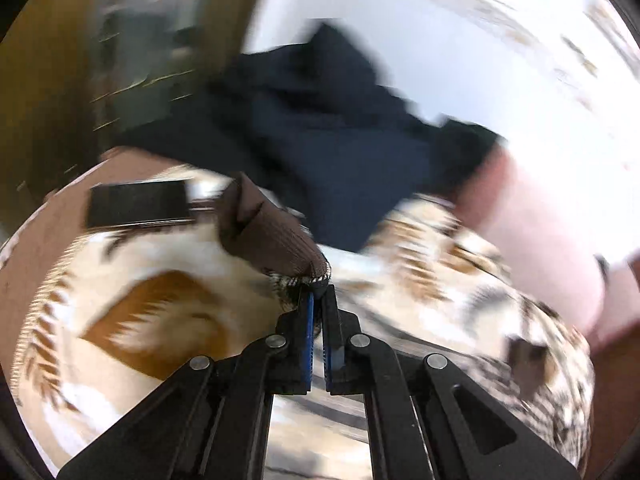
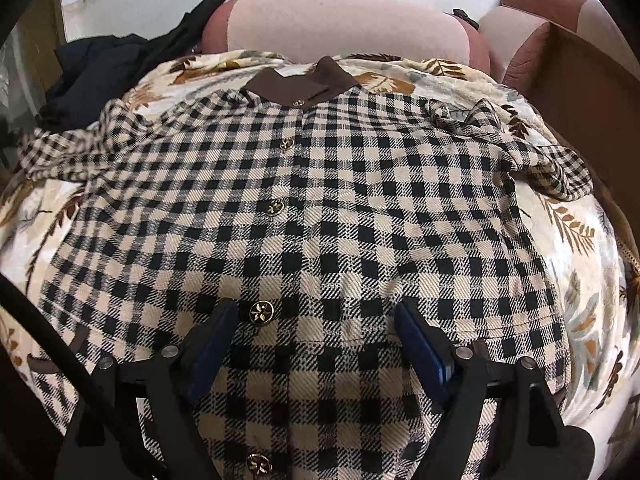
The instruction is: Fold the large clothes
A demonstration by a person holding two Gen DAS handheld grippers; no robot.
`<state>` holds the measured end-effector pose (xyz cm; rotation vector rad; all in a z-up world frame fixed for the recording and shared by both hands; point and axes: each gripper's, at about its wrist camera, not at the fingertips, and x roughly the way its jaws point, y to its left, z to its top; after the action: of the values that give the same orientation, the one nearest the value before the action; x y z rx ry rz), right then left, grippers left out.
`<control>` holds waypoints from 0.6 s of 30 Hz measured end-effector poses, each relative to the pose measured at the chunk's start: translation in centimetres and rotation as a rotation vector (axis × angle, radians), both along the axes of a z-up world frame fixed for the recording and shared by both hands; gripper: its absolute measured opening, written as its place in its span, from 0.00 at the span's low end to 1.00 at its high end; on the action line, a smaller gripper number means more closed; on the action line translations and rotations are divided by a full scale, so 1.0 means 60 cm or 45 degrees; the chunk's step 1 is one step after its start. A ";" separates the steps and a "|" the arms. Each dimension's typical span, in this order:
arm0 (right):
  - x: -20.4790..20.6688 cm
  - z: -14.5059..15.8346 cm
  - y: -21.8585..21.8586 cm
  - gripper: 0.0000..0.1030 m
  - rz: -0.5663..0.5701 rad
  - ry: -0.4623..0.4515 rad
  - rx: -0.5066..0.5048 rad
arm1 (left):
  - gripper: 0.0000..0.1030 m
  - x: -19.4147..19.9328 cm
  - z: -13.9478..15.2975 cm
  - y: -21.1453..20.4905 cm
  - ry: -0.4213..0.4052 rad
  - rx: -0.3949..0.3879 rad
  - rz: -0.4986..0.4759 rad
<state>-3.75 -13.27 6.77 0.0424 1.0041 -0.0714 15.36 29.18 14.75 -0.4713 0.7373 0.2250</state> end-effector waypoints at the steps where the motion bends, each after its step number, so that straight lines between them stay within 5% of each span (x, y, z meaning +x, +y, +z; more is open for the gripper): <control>1: -0.002 0.001 -0.003 0.82 -0.004 -0.007 0.012 | 0.03 0.002 0.011 -0.039 -0.016 -0.003 -0.065; 7: -0.025 0.017 -0.045 0.82 -0.054 -0.064 0.082 | 0.03 0.034 0.018 -0.308 -0.016 -0.069 -0.455; 13: -0.057 0.024 -0.124 0.82 -0.176 -0.092 0.139 | 0.03 0.027 -0.040 -0.557 0.084 -0.157 -0.750; 18: -0.085 0.014 -0.187 0.82 -0.291 -0.073 0.173 | 0.11 0.003 -0.099 -0.695 0.189 -0.111 -0.912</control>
<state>-8.84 -24.50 7.64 0.2821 0.9426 -0.2096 15.53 -12.54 8.81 -0.2498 1.0180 -0.4488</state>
